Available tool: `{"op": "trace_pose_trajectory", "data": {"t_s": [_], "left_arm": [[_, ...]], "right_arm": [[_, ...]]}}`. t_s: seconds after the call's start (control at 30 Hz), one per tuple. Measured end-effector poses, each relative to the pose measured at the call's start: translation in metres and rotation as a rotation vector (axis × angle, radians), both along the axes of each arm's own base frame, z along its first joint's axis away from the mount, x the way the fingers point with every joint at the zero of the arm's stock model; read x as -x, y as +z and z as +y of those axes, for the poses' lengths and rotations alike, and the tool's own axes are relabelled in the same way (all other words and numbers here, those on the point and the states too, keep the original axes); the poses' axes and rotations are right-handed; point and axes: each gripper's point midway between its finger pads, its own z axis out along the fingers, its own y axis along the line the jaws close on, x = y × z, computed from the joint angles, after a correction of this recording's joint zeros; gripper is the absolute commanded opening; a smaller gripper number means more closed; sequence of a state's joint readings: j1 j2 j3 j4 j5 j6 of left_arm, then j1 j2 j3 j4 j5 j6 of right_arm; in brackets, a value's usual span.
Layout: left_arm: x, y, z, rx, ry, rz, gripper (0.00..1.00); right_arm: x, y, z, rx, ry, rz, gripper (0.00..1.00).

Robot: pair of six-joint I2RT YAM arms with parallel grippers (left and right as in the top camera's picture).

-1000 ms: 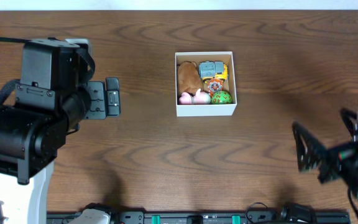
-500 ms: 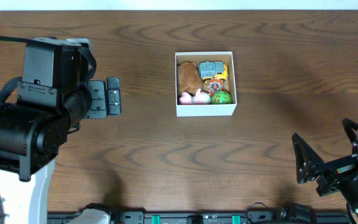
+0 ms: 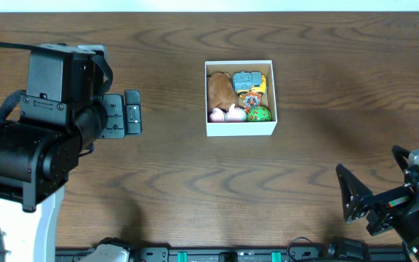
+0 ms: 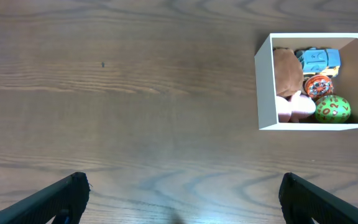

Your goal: Pack container

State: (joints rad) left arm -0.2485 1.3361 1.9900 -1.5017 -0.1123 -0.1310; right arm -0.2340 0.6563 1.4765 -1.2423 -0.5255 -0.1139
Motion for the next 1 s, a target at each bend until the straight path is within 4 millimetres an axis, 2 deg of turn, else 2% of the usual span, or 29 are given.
{"op": "trace_pose_trajectory", "data": {"t_s": [0.13,0.23,0.3,0.43,0.5,0.63,0.77,1.0], "left_arm": [[0.000,0.000,0.000,0.000,0.000,0.001,0.98],[0.000,0.000,0.000,0.000,0.000,0.002,0.98],[0.000,-0.001,0.000,-0.001,0.000,0.003,0.98],[0.000,-0.001,0.000,-0.002,0.000,0.005,0.98],[0.000,-0.001,0.000,-0.002,0.000,0.005,0.98],[0.000,-0.001,0.000,-0.002,0.000,0.005,0.98],[0.000,-0.001,0.000,-0.002,0.000,0.005,0.98],[0.000,-0.001,0.000,-0.002,0.000,0.005,0.98]], "right_arm": [[-0.010,-0.004,-0.007,0.018,-0.026,-0.024,0.99],[-0.023,-0.019,-0.011,0.032,-0.033,-0.062,0.99],[-0.032,-0.038,-0.013,0.039,-0.030,-0.088,0.99],[-0.044,-0.093,-0.014,0.044,-0.021,-0.110,0.99],[-0.047,-0.126,-0.010,0.041,0.006,-0.099,0.99],[-0.051,-0.173,-0.001,0.046,0.048,-0.079,0.99],[-0.053,-0.205,0.002,0.058,0.061,-0.055,0.99],[-0.054,-0.240,-0.001,0.076,0.037,-0.032,0.99]]}}
